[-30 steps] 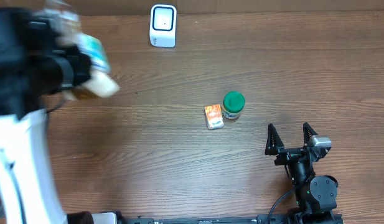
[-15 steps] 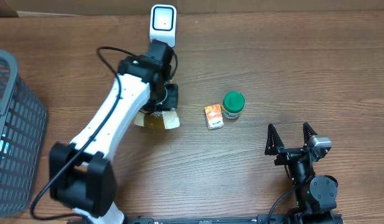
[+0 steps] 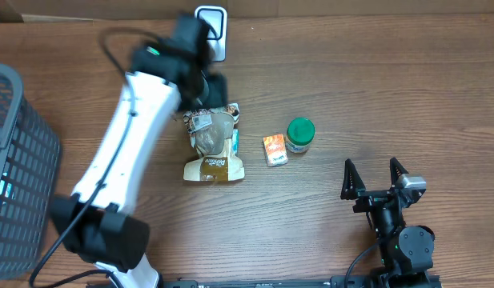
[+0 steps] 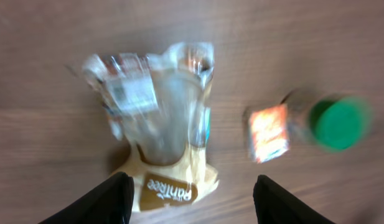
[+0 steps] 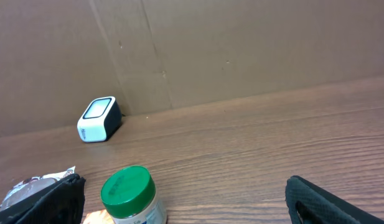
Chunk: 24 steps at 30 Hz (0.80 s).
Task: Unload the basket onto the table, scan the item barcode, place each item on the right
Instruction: 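Present the plastic bag to the scanner and drop it left of the package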
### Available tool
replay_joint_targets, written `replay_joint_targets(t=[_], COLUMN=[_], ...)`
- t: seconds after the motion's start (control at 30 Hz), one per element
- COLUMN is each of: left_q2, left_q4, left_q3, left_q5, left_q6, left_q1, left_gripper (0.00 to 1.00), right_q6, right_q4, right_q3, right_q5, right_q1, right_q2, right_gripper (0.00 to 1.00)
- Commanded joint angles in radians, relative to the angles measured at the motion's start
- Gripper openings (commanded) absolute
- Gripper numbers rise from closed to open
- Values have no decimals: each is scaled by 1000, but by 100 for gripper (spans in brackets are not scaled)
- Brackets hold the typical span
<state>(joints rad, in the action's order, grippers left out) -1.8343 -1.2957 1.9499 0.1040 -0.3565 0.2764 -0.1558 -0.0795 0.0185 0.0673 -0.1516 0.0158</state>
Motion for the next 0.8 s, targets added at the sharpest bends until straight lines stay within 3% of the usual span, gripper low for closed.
replay_joint_targets(t=[0.0, 0.17, 0.37, 0.53, 0.67, 0.77], left_q2=[49, 81, 95, 93, 91, 91], left_q4=[-59, -144, -174, -129, -86, -24], left_q3=[206, 406, 431, 381, 278, 136], left_q5=[-16, -46, 10, 9, -5, -7], left_q6=[43, 39, -33, -78, -102, -111], left_q1=[-118, -396, -782, -1039, -1174, -1238], left_gripper=[64, 67, 68, 71, 89, 93], right_q6=[3, 4, 4, 4, 3, 3], right_q4=[3, 3, 3, 3, 3, 3], right_q3=[-10, -10, -10, -10, -10, -10], right_q5=[7, 7, 7, 7, 7, 7], right_q1=[-5, -5, -5, -5, -5, -5], right_q2=[-3, -3, -3, -3, -3, -3], right_gripper=[100, 100, 100, 100, 100, 100])
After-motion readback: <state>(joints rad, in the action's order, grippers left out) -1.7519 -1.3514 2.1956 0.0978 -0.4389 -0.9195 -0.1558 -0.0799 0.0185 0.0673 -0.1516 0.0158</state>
